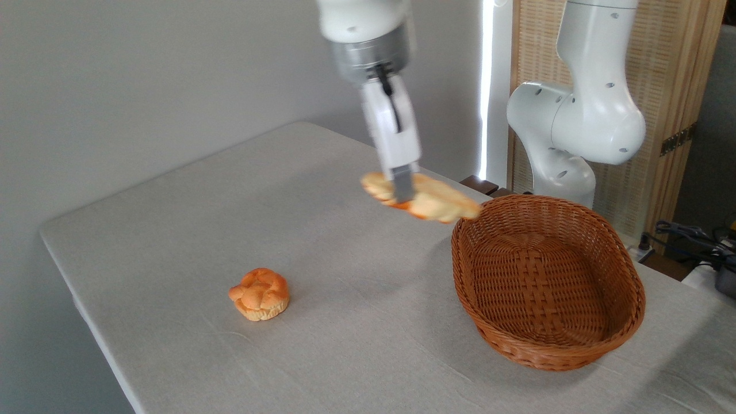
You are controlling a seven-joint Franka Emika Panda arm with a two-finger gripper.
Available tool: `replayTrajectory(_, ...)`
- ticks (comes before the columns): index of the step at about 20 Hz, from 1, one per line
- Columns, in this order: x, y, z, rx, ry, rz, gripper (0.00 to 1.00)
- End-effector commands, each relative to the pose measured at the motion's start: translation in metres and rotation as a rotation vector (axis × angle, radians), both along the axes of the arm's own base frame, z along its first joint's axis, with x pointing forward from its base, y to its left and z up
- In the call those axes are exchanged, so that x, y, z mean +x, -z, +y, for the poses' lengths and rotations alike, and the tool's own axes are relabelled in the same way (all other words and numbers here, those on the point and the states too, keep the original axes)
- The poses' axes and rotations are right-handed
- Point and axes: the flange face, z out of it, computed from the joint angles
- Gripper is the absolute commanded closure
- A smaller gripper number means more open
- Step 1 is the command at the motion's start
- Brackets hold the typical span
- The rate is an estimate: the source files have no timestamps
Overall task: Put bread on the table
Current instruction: 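Lift the roll out of the basket and carry it beside the orange bun, then lower the roll onto the table, open the gripper and raise it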
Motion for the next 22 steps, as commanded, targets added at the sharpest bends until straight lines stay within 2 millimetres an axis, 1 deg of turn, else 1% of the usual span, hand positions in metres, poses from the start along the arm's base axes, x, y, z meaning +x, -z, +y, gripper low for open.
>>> replayTrajectory(1,0.076,0.006,-0.048,-0.022,-0.237,-0.028,0.69)
replayTrajectory(2,0.086,0.012,-0.065,-0.014,-0.288,-0.054,0.68)
replayTrajectory(4,0.103,0.022,-0.088,-0.001,-0.363,-0.1,0.67)
replayTrajectory(5,0.106,0.022,-0.091,-0.004,-0.39,-0.121,0.66)
replayTrajectory(7,0.111,0.019,-0.09,-0.016,-0.416,-0.151,0.61)
replayTrajectory(8,0.111,0.018,-0.09,-0.017,-0.418,-0.157,0.54)
replayTrajectory(9,0.111,0.02,-0.09,-0.015,-0.415,-0.155,0.38)
replayTrajectory(10,0.111,0.021,-0.09,-0.013,-0.414,-0.154,0.11)
replayTrajectory(11,0.111,0.021,-0.09,-0.012,-0.412,-0.155,0.0)
replayTrajectory(22,0.11,0.02,-0.089,-0.011,-0.403,-0.156,0.0)
